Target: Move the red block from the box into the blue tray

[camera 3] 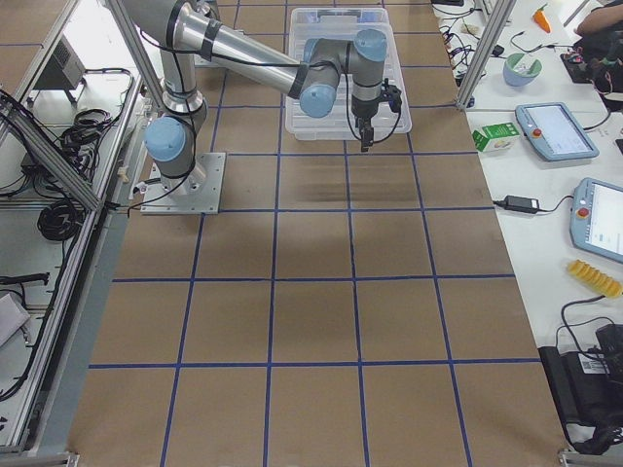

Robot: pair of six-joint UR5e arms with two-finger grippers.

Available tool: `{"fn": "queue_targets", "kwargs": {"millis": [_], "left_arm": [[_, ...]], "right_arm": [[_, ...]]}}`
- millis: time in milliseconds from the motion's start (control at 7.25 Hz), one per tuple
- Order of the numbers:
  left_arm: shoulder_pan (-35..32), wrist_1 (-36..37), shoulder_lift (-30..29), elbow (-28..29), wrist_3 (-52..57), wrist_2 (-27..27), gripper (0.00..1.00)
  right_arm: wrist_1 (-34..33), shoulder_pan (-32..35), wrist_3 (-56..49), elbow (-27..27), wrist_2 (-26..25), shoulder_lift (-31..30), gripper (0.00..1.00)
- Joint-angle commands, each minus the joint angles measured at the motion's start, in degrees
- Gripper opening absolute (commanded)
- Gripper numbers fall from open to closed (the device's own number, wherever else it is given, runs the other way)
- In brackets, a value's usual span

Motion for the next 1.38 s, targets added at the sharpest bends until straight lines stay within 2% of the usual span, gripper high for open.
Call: {"fn": "queue_targets", "kwargs": {"millis": [0,276,690,966,1241], "left_arm": [[0.0,0.0,0.06,-0.03,0.0,-0.07,1.0],[0.0,0.0,0.06,0.05,0.0,-0.07,1.0],[0.0,0.08,-0.03,0.05,0.0,-0.07,1.0],[0.0,0.17,-0.46,-0.21,0.0,-0.25,1.0],[-0.09,2.01,-2.57,-2.13,0.61,-0.95,1.0]], "right_arm": [[0.0,-2.97,-2.61,-0.06,0.08,0.07,1.0],[0.0,-5.35,-2.98,-0.06,0.08,-0.02,1.0],[0.0,-5.36,-3.15,-0.06,-0.01,-0.02,1.0],[2.01,-4.83,-2.54,-2.77,0.69,-0.37,1.0],[15.93,-4.48,-1.75,-9.35,1.75,-4.13,1.0]]}}
